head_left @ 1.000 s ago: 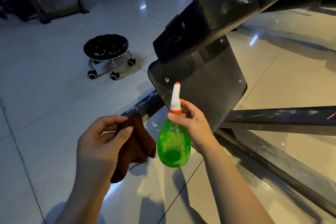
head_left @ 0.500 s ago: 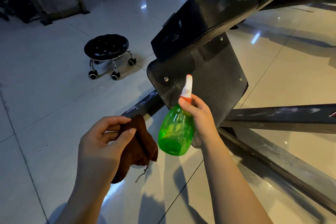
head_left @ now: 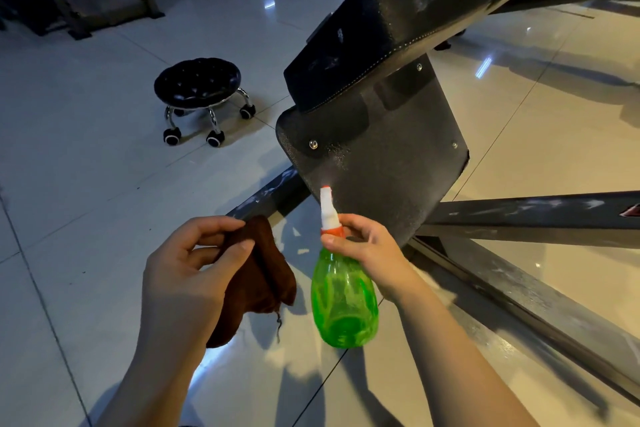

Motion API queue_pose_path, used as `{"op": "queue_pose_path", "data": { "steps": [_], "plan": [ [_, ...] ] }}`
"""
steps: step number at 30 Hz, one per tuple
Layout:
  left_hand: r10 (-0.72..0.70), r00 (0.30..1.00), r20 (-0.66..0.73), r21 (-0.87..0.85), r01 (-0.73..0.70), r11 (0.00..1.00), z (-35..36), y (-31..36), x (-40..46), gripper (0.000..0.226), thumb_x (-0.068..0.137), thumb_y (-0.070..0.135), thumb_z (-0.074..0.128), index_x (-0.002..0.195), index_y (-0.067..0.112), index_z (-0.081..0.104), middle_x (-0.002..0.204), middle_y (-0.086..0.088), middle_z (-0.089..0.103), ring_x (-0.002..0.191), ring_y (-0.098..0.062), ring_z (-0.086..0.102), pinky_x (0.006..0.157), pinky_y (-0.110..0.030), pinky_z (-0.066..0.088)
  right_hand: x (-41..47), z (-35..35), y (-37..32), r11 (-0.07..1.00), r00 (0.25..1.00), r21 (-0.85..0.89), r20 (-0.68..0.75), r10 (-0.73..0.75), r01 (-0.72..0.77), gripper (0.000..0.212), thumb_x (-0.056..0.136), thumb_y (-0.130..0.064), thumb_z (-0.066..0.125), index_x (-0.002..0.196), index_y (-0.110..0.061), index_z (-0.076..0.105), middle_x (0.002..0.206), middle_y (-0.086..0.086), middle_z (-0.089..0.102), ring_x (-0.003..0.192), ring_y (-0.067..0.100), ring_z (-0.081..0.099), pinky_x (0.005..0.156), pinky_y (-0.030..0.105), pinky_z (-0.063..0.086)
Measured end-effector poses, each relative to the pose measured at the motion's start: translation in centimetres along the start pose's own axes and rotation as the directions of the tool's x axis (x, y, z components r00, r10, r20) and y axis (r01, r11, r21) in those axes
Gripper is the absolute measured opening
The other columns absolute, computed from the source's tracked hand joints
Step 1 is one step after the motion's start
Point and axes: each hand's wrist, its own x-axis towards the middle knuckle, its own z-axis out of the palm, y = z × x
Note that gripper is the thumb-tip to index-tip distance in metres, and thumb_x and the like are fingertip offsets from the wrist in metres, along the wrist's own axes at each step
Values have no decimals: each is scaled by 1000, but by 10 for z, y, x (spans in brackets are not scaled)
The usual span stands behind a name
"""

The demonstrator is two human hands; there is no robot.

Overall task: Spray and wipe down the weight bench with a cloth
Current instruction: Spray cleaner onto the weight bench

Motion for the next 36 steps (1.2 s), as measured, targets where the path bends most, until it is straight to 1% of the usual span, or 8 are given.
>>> {"op": "queue_pose_path", "data": {
  "steps": [6,13,20,23,26,28,32,36],
  "plan": [
    [-8,1000,27,7,8,1000,8,2,-3,22,79,13,72,93,30,68,89,12,69,89,-16,65,73,-33,55,-42,-50,27,1000,985,24,-171,-7,11,42,61,-18,87,99,-16,70,86,5,66,76,11,64,69,22,51],
    [-25,986,167,103,8,995,33,1,-2,26,81,11,72,91,34,65,78,34,63,85,-7,62,69,-22,48,-81,-63,69,989,957,84,-256,139,-122,47,63,-32,74,108,-23,67,101,2,69,86,18,67,77,31,55],
    [-26,970,242,128,-5,992,61,10,-10,30,84,8,69,85,36,60,86,18,62,83,-2,59,67,-18,44,-86,-56,71,989,927,104,-348,139,-109,27,65,-13,81,89,-15,70,77,1,62,65,7,60,61,16,49],
    [16,962,273,167,-63,984,84,16,-12,23,85,12,69,88,34,62,90,10,62,82,3,57,64,-10,42,-97,-63,72,988,891,131,-433,136,-87,21,77,-6,77,89,-21,69,79,-3,66,73,11,64,70,23,53],
    [73,938,339,150,-130,980,113,27,-12,20,84,13,70,93,30,63,93,7,63,78,7,55,57,-5,38,-123,-79,69,992,823,123,-559,102,-39,38,66,-28,80,102,-26,69,94,0,72,91,21,68,84,37,57],
    [55,914,402,133,-117,984,130,31,-15,21,84,13,71,95,30,64,97,3,63,81,-2,56,57,-8,37,-150,-92,72,992,761,129,-644,77,10,43,64,-31,76,106,-24,67,95,-1,73,89,17,69,77,31,57],
    [7,821,571,105,-81,991,146,24,-35,27,83,11,71,87,35,63,95,3,61,90,-17,61,61,-22,43,-207,-110,84,993,594,115,-801,73,34,46,72,-25,82,114,-23,62,105,2,69,88,12,69,69,23,55],
    [-7,689,725,96,-90,991,159,30,-61,25,85,10,69,88,34,61,91,13,56,85,-7,55,63,-23,41,-268,-124,98,992,478,92,-870,121,-83,41,81,-9,73,117,-21,57,105,-5,65,83,2,67,64,15,52]
  ]
}}
